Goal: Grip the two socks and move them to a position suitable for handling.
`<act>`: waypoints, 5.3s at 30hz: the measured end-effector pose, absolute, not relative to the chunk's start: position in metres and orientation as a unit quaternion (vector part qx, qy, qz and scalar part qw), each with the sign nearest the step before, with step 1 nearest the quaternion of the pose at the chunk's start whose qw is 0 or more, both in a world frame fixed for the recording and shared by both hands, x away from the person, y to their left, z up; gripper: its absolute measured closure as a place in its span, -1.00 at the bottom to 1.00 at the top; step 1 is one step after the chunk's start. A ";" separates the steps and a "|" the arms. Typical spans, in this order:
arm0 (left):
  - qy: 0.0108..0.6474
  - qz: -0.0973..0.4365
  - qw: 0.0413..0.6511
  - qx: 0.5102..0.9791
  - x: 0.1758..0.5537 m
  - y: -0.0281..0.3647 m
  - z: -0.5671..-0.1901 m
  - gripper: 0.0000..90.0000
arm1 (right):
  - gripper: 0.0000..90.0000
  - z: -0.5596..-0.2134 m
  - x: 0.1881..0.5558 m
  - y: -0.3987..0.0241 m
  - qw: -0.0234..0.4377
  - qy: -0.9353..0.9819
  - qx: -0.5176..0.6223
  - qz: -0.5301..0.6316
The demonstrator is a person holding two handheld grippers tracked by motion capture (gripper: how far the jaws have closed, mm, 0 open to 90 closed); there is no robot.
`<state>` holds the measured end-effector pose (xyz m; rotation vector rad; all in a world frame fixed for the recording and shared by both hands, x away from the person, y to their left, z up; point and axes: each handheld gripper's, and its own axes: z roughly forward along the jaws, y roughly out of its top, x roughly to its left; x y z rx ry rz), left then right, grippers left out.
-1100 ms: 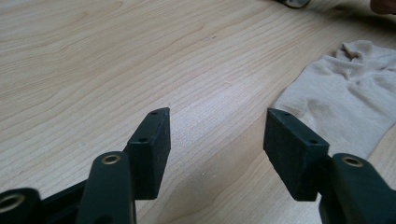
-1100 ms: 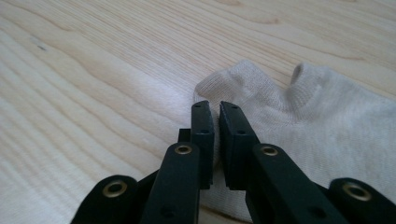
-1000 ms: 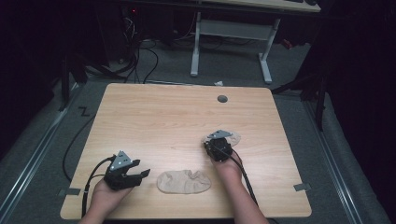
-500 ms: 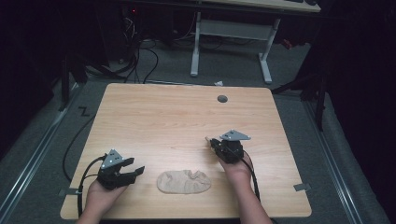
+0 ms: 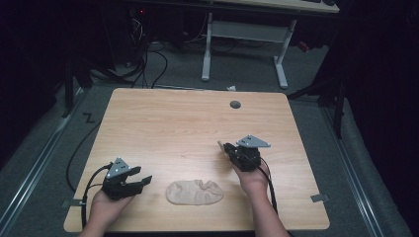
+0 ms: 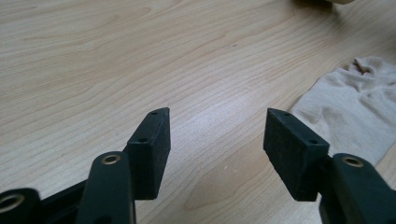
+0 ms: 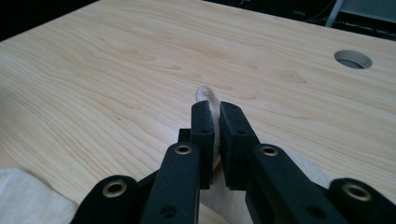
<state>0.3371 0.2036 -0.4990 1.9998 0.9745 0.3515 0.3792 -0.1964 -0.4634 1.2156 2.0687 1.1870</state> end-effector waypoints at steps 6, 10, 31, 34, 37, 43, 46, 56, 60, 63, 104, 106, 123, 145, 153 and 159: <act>0.389 0.140 0.432 0.801 0.337 0.203 -0.498 -0.07 | 0.89 -0.452 0.370 -0.184 0.236 0.756 0.418 0.446; 0.385 0.141 0.429 0.805 0.337 0.200 -0.499 -0.07 | 0.89 -0.443 0.364 -0.176 0.235 0.756 0.402 0.461; 0.383 0.141 0.431 0.805 0.337 0.201 -0.499 -0.07 | 0.89 -0.419 0.341 -0.129 0.196 0.769 0.321 0.516; 0.383 0.141 0.430 0.805 0.337 0.200 -0.499 -0.07 | 0.89 -0.424 0.344 -0.130 0.195 0.772 0.330 0.507; 0.382 0.140 0.430 0.806 0.337 0.200 -0.499 -0.07 | 0.89 -0.430 0.349 -0.134 0.195 0.772 0.341 0.499; 0.382 0.139 0.432 0.805 0.337 0.199 -0.499 -0.07 | 0.89 -0.446 0.360 -0.146 0.190 0.769 0.372 0.483; 0.381 0.138 0.431 0.806 0.337 0.198 -0.499 -0.07 | 0.89 -0.452 0.364 -0.151 0.187 0.769 0.383 0.477; 0.371 0.135 0.434 0.810 0.341 0.190 -0.498 -0.07 | 0.89 -0.470 0.371 -0.166 0.184 0.767 0.415 0.454; 0.363 0.131 0.435 0.813 0.343 0.183 -0.498 -0.07 | 0.88 -0.477 0.371 -0.174 0.184 0.763 0.430 0.446; 0.356 0.130 0.436 0.816 0.346 0.176 -0.498 -0.07 | 0.87 -0.483 0.371 -0.182 0.182 0.763 0.444 0.434; 0.323 0.066 0.405 0.853 0.386 0.064 -0.520 0.50 | 0.25 -0.517 0.352 -0.232 0.187 0.745 0.531 0.358; 0.318 0.068 0.401 0.856 0.386 0.062 -0.521 0.64 | 0.24 -0.518 0.355 -0.231 0.187 0.747 0.530 0.356; 0.337 0.120 0.402 0.843 0.380 0.088 -0.515 0.95 | 0.59 -0.525 0.370 -0.203 0.153 0.782 0.497 0.345; 0.367 0.159 0.431 0.809 0.357 0.134 -0.497 0.96 | 0.92 -0.505 0.365 -0.166 0.185 0.801 0.424 0.380; 0.357 0.134 0.441 0.812 0.348 0.135 -0.490 0.97 | 0.92 -0.493 0.342 -0.170 0.194 0.801 0.411 0.388; 0.350 0.124 0.442 0.817 0.334 0.135 -0.485 0.97 | 0.92 -0.487 0.326 -0.176 0.199 0.800 0.402 0.399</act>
